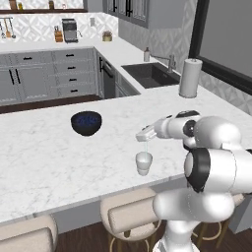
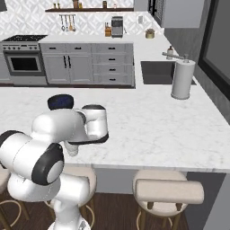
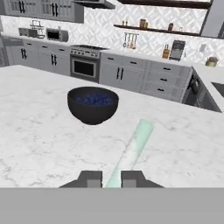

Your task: Take a straw from the drawer in front and place it inside the glass cup on the dining counter.

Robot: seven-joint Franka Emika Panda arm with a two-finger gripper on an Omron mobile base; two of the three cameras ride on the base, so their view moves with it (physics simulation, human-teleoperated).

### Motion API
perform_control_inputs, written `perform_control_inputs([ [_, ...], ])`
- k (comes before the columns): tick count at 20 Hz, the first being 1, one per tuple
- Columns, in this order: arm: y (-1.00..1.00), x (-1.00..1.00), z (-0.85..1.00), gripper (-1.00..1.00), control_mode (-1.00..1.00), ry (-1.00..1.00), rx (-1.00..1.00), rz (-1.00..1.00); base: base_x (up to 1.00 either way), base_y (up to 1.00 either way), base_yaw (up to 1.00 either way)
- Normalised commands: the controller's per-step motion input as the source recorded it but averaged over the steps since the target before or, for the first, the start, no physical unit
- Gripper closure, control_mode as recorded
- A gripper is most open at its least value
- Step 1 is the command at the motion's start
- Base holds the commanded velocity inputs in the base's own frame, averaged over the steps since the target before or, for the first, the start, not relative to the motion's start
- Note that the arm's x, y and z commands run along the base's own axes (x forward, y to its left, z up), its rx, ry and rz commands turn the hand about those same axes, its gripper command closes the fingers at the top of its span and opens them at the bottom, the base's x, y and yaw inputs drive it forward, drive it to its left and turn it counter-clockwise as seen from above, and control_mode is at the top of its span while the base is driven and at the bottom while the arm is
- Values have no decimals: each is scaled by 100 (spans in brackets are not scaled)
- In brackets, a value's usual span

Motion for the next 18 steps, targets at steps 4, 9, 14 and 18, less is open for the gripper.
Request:
perform_control_inputs([
  [4,0,22,-15,100,-100,13,0,12,0,0,0],
  [9,0,14,-9,100,-100,9,0,10,0,0,0],
  [14,0,15,-2,100,-100,5,0,10,0,0,0],
  [18,-2,3,-6,100,-100,4,0,9,0,0,0],
])
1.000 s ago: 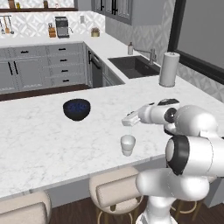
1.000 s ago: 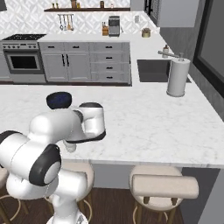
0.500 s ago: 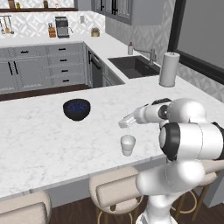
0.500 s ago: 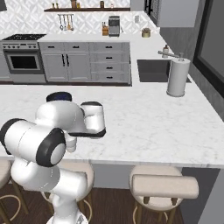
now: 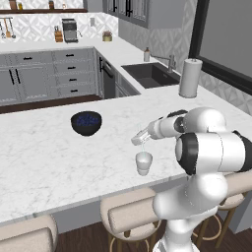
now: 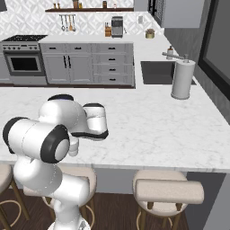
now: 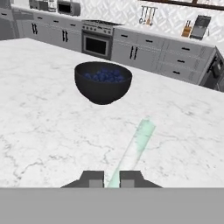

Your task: Take a straw from the drawer in front and place it inside the glass cup on the dining counter.

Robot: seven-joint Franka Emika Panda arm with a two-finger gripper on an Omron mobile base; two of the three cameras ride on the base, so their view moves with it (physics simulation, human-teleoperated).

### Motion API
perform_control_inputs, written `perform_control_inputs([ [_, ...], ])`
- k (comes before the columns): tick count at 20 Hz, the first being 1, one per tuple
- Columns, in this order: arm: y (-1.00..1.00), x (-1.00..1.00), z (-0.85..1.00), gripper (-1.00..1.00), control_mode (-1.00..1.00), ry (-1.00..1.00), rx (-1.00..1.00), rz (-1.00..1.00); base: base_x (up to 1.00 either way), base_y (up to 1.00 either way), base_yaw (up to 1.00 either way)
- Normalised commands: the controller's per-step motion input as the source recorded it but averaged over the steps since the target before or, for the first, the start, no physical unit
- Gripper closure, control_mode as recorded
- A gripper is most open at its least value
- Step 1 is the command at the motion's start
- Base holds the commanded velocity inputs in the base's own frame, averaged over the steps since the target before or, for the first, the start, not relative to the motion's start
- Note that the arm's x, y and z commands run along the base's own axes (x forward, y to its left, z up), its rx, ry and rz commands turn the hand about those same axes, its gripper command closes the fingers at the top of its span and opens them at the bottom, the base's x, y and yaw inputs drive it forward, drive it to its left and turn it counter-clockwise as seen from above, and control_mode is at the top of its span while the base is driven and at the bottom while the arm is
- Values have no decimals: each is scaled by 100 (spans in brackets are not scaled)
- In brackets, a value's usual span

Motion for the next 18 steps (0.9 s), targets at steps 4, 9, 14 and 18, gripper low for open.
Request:
perform_control_inputs([
  [4,0,0,-6,100,-100,1,0,9,0,0,0],
  [9,0,1,-5,100,-100,0,0,9,0,0,0],
  [14,-1,8,-10,100,-100,0,0,10,0,0,0],
  [18,-2,2,-11,100,-100,0,1,10,0,0,0],
])
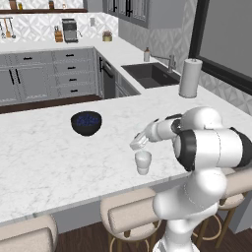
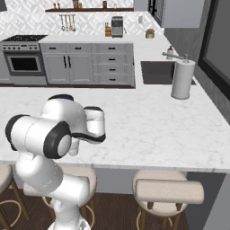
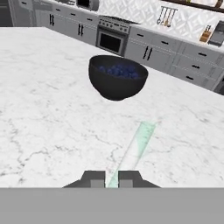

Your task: Take a straw from the drawer in front and place it inside the glass cup on the dining counter.

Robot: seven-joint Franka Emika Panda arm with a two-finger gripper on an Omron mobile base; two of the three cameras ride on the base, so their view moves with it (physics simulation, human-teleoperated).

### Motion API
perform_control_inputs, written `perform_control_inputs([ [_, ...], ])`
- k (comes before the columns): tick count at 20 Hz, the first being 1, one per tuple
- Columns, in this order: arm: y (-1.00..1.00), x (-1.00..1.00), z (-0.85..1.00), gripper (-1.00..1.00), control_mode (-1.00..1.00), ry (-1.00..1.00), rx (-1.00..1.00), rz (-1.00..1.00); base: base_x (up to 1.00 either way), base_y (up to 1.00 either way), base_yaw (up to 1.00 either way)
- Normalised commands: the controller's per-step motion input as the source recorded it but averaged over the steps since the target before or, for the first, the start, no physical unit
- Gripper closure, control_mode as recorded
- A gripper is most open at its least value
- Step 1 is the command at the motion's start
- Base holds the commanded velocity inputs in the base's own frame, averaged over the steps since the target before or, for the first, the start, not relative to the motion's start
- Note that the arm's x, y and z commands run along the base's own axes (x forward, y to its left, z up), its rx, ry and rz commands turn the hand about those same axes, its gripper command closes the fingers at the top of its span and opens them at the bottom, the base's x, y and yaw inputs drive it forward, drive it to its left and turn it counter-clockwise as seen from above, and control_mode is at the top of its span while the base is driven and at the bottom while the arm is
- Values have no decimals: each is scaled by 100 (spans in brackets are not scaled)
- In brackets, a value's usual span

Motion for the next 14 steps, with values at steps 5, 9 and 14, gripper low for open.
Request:
perform_control_inputs([
  [5,-14,-13,-10,100,-100,0,3,9,0,0,0],
  [9,-19,-46,-5,100,-100,0,2,6,0,0,0],
  [14,-5,-12,-3,-100,-100,2,4,6,0,0,0],
])
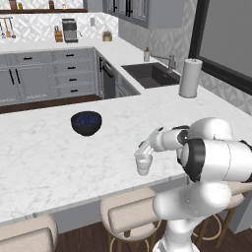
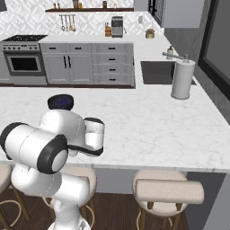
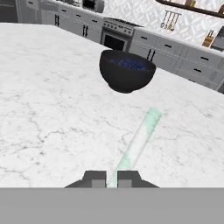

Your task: Take a straw from the drawer in front and place it inside the glass cup on the dining counter.

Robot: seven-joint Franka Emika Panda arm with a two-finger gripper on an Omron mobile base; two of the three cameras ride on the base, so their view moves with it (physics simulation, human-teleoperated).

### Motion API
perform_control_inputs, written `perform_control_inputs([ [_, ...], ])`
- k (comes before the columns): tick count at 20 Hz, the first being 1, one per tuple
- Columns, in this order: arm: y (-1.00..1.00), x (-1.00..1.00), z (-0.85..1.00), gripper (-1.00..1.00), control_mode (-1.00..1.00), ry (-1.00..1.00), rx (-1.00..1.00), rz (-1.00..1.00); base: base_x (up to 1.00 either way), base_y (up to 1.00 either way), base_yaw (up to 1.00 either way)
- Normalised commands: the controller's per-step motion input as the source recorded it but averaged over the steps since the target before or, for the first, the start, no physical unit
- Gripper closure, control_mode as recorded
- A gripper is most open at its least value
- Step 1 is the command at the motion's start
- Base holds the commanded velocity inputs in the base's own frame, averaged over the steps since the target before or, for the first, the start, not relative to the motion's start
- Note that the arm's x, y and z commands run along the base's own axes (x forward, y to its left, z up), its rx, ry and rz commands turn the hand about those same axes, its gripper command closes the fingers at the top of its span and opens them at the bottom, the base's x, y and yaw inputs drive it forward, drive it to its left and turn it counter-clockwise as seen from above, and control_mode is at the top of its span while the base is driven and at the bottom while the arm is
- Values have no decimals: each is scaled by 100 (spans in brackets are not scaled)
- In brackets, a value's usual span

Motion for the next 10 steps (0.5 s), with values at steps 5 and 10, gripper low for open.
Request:
perform_control_inputs([
  [5,-3,3,0,-100,-100,1,5,7,0,0,0],
  [10,-13,-3,7,-100,-100,0,3,6,0,0,0],
])
